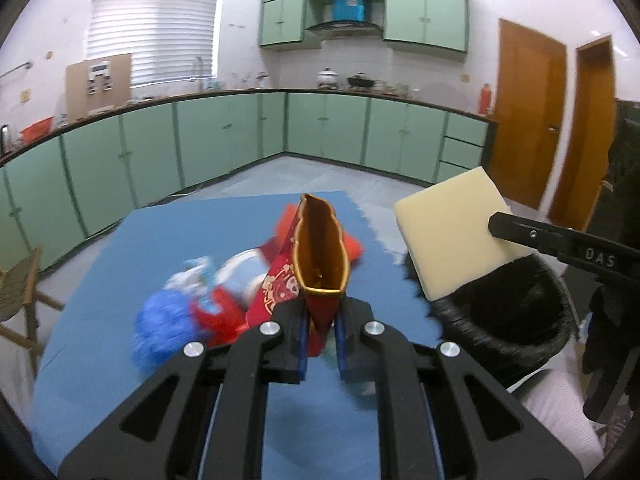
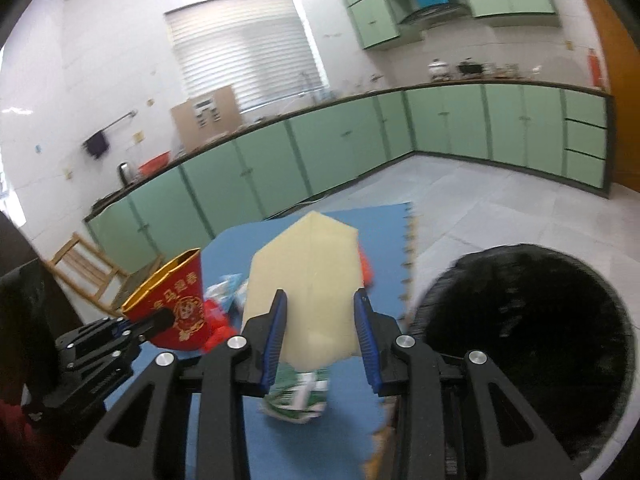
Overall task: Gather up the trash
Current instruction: 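Carry the red cup and cream sponge over the bin and release both, then grasp the green-white milk carton with the right gripper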
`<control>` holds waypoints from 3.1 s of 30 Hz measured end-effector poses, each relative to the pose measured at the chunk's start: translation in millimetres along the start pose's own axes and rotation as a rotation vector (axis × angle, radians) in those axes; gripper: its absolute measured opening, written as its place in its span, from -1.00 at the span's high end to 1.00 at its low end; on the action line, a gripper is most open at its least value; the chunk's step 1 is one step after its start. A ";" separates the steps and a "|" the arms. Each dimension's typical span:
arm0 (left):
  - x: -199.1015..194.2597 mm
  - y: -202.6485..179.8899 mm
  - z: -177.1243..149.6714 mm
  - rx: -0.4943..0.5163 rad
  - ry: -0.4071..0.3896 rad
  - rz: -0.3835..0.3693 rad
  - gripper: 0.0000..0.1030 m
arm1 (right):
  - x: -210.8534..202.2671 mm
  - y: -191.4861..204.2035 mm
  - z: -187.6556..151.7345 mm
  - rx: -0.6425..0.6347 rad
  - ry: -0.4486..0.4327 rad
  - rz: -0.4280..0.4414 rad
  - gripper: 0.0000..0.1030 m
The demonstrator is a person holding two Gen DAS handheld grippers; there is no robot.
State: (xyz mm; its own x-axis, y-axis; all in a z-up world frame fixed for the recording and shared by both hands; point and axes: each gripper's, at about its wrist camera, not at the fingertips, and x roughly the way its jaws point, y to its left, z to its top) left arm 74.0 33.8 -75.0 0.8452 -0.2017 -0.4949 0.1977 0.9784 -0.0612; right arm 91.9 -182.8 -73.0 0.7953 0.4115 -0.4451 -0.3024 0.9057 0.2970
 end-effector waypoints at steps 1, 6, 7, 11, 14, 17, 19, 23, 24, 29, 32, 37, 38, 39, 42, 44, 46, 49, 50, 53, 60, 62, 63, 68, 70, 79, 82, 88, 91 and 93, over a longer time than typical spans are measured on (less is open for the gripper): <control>4.1 -7.4 2.5 0.007 0.000 -0.021 0.82 | -4.3 -9.9 0.9 0.009 -0.006 -0.023 0.34; 34.3 -57.0 9.1 0.049 0.015 -0.144 0.82 | -23.1 -53.7 0.3 0.053 -0.022 -0.127 0.34; 40.3 -65.5 10.0 0.051 0.020 -0.165 0.82 | -27.4 -64.1 -0.7 0.063 -0.026 -0.150 0.34; 66.0 -103.7 12.1 0.077 0.039 -0.243 0.82 | -37.9 -97.0 -5.5 0.096 -0.024 -0.226 0.34; 89.2 -132.9 11.8 0.095 0.059 -0.287 0.82 | -41.2 -123.3 -11.0 0.120 -0.012 -0.291 0.34; 106.4 -151.9 8.2 0.096 0.083 -0.315 0.82 | -41.6 -141.7 -18.7 0.137 0.007 -0.332 0.34; 120.4 -164.1 6.2 0.094 0.106 -0.335 0.82 | -40.3 -151.4 -23.6 0.153 0.019 -0.347 0.34; 141.5 -182.2 0.8 0.119 0.134 -0.347 0.82 | -35.0 -167.1 -33.4 0.186 0.043 -0.379 0.34; 147.5 -187.1 -1.5 0.125 0.147 -0.350 0.82 | -33.6 -171.3 -35.8 0.195 0.049 -0.385 0.34; 164.2 -191.4 -2.7 0.123 0.190 -0.361 0.47 | -29.6 -181.3 -43.5 0.201 0.077 -0.438 0.25; 160.3 -186.5 0.3 0.107 0.180 -0.352 0.09 | -29.3 -182.6 -45.0 0.208 0.077 -0.456 -0.08; 152.0 -164.5 1.9 0.094 0.164 -0.315 -0.02 | -34.3 -176.1 -44.0 0.218 0.050 -0.481 -0.44; 148.8 -158.3 3.1 0.089 0.159 -0.302 -0.10 | -32.8 -173.9 -41.8 0.212 0.044 -0.480 -0.53; 144.4 -149.3 4.9 0.082 0.150 -0.283 -0.14 | -32.4 -168.7 -39.9 0.201 0.038 -0.480 -0.60; 124.3 -124.7 7.2 0.066 0.113 -0.224 -0.28 | -28.8 -151.0 -31.4 0.163 0.016 -0.474 -0.73; 111.1 -105.6 8.8 0.050 0.090 -0.182 -0.33 | -24.2 -136.0 -25.4 0.150 0.001 -0.441 -0.75; 95.5 -88.3 9.3 0.045 0.062 -0.129 -0.36 | -18.6 -120.1 -21.0 0.143 -0.012 -0.411 -0.76; 71.9 -56.9 5.6 0.044 0.028 -0.028 -0.36 | -4.3 -89.7 -16.5 0.126 -0.028 -0.337 -0.76; 65.4 -48.6 3.9 0.043 0.024 -0.004 -0.36 | 1.1 -80.2 -15.7 0.117 -0.029 -0.318 -0.76; 47.4 -17.5 -2.1 0.036 0.018 0.082 -0.36 | 20.9 -48.6 -19.3 0.103 -0.024 -0.247 -0.76; 26.0 35.6 -28.4 -0.011 0.070 0.188 -0.36 | 71.1 8.4 -34.5 0.044 0.064 -0.115 -0.76; 26.0 41.8 -32.2 -0.020 0.078 0.200 -0.36 | 86.6 21.8 -38.5 0.013 0.083 -0.092 -0.76; 25.1 46.9 -36.0 -0.029 0.084 0.207 -0.35 | 91.3 26.5 -42.7 0.004 0.093 -0.082 -0.76; 26.1 67.4 -47.1 -0.054 0.088 0.229 -0.32 | 123.1 49.8 -54.8 -0.051 0.159 -0.043 -0.76; 26.4 75.5 -53.6 -0.060 0.090 0.234 -0.31 | 130.2 56.3 -59.5 -0.067 0.178 -0.035 -0.76; 31.2 90.7 -59.4 -0.081 0.112 0.230 -0.29 | 172.2 63.8 -67.5 -0.089 0.273 -0.073 -0.76; 35.6 90.5 -60.0 -0.086 0.115 0.225 -0.29 | 180.9 63.7 -67.8 -0.095 0.296 -0.079 -0.75; 39.4 87.7 -60.5 -0.085 0.118 0.210 -0.29 | 190.9 58.0 -71.9 -0.064 0.340 -0.056 -0.36; 41.1 85.0 -60.4 -0.082 0.119 0.199 -0.29 | 189.4 57.2 -71.4 -0.069 0.340 -0.041 -0.35; 41.9 82.3 -60.2 -0.078 0.119 0.190 -0.29 | 185.9 55.4 -70.5 -0.064 0.335 -0.033 -0.34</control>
State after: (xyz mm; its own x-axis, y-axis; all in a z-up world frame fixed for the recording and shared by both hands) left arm 95.8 108.7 -153.0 0.7983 -0.0114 -0.6021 -0.0022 0.9998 -0.0219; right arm 185.9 -48.9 -198.8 0.5913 0.3832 -0.7096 -0.3202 0.9191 0.2295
